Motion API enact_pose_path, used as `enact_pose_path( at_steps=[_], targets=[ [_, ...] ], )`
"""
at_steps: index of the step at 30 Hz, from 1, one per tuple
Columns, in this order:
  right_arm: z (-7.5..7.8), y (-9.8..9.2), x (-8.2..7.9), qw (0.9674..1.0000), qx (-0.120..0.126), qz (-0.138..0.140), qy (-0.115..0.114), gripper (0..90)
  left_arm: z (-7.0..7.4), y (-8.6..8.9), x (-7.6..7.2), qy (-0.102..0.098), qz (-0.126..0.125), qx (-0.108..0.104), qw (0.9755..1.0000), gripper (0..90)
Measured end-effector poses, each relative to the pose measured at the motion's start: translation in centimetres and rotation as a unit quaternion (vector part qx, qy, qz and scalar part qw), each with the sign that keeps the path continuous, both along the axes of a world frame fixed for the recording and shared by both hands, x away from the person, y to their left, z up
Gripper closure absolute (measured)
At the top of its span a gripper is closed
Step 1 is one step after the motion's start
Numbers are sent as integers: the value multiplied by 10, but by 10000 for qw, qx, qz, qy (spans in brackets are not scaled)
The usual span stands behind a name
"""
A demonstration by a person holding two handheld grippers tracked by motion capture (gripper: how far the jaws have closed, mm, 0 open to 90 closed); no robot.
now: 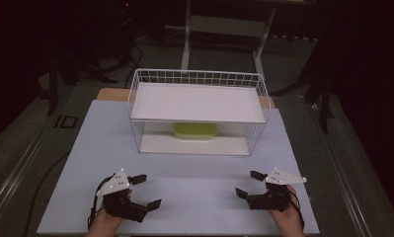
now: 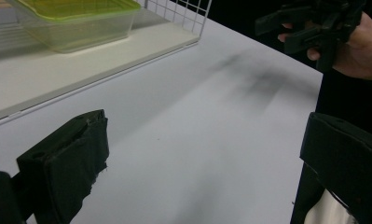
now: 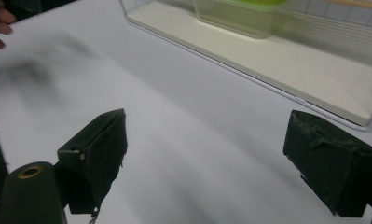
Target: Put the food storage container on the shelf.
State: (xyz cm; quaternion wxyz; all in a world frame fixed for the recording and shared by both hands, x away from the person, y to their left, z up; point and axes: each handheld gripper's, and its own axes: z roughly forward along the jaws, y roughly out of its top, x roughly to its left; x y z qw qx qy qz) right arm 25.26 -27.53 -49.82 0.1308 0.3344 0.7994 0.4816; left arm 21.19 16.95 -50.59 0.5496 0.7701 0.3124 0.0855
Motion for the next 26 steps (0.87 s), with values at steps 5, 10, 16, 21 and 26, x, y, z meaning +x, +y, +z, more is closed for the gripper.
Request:
enact_pose_path(
  at_steps=[5,10,16,21,26],
  targets=[
    [0,-4,-2,9997,-41,-207,-112,136,-3,4,1,-37,179,135,9997,19],
    [-4,-4,0,9997,-148,-161,-58,136,-6,12,5,156,441,51,9989,19],
    [-5,-5,4,9998,-69,-193,25,136,-7,17,7,-12,561,299,9980,19],
    [-6,-8,6,9995,-47,-305,75,136,-10,18,9,23,599,340,9976,19],
    [-6,-8,6,9995,-9,-287,89,136,-8,16,7,-3,555,341,9979,19]
  ],
)
